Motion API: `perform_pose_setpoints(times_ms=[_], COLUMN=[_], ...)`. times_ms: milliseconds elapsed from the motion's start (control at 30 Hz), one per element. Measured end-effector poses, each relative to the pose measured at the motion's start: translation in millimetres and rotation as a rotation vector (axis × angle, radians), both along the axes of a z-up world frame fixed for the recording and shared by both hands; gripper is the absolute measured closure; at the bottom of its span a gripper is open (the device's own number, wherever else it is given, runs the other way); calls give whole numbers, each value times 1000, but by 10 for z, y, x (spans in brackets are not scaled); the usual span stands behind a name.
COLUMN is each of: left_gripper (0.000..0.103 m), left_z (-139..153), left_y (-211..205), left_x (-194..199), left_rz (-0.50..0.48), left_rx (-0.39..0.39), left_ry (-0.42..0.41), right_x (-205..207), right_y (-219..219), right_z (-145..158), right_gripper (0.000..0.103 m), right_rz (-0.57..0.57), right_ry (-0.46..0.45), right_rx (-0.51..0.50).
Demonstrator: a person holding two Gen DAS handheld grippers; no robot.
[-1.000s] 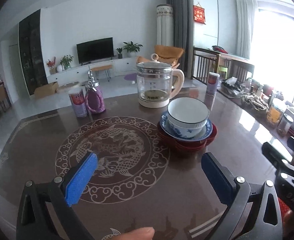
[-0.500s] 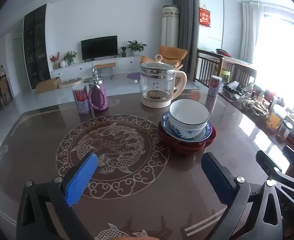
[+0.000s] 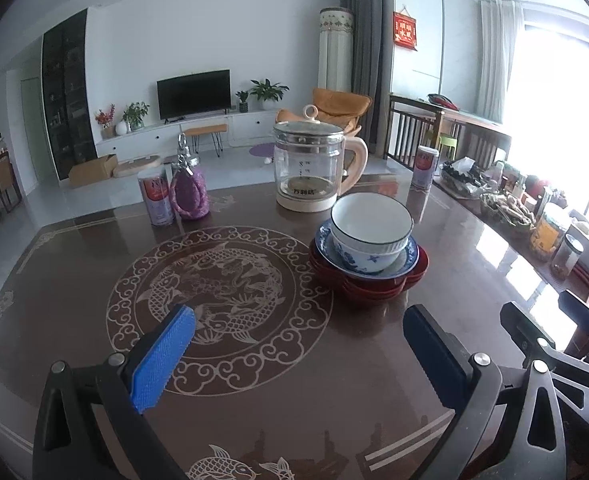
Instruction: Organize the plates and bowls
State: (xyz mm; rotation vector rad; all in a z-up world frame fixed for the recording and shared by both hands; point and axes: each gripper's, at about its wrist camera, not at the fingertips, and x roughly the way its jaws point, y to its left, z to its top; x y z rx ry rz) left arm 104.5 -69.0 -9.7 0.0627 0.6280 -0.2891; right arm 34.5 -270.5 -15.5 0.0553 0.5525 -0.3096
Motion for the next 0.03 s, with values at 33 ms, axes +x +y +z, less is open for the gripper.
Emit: perform_pose_setpoints(times_ms=[33], left_gripper=[0], left_z=[6], left_y=[-10], left_x=[-8], left_rz=[-1], left_rx=[2], left_ry=[1], right_x=[0], right_y=[-1], right_z=[-6], right_gripper=[16], right_rz=[2], right_ry=[0], right_rx=[2])
